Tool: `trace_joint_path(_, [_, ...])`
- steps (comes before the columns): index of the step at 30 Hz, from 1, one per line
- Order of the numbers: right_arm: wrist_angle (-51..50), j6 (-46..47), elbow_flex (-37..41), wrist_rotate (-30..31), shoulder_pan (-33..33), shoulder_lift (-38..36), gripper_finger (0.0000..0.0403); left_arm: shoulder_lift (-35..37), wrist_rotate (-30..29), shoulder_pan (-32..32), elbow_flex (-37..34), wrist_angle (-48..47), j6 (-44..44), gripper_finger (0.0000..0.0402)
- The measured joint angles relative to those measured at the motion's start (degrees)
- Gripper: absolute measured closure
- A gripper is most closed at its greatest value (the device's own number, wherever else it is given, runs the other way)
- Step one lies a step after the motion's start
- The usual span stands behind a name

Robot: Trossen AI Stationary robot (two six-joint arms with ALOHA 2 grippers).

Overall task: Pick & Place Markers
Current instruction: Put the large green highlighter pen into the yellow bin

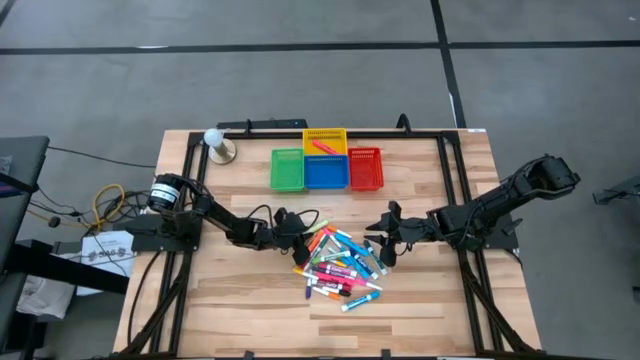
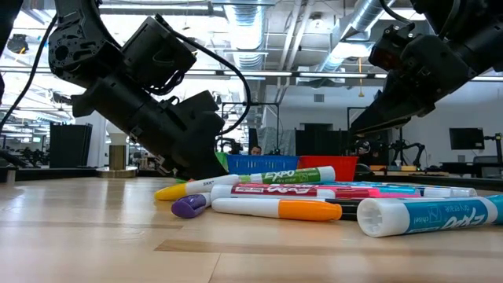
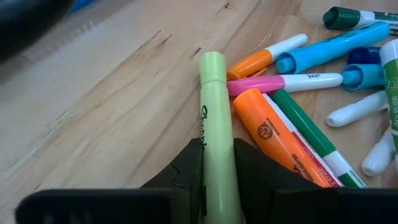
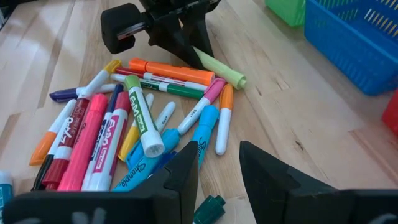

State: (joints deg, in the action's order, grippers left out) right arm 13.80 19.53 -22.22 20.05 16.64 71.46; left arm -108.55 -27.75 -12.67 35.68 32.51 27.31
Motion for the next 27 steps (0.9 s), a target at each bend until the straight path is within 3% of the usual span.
trace_joint_path(16, [0.0, 0.0, 0.0, 0.0, 0.0, 0.0, 0.0295, 0.3, -2.2, 0.0, -0.1, -0.2, -0.3, 0.0323])
trace_joint_path(27, [0.0, 0.0, 0.0, 0.0, 0.0, 0.0, 0.0295, 5.9, -2.2, -0.1, -0.2, -0.8, -3.6, 0.0320])
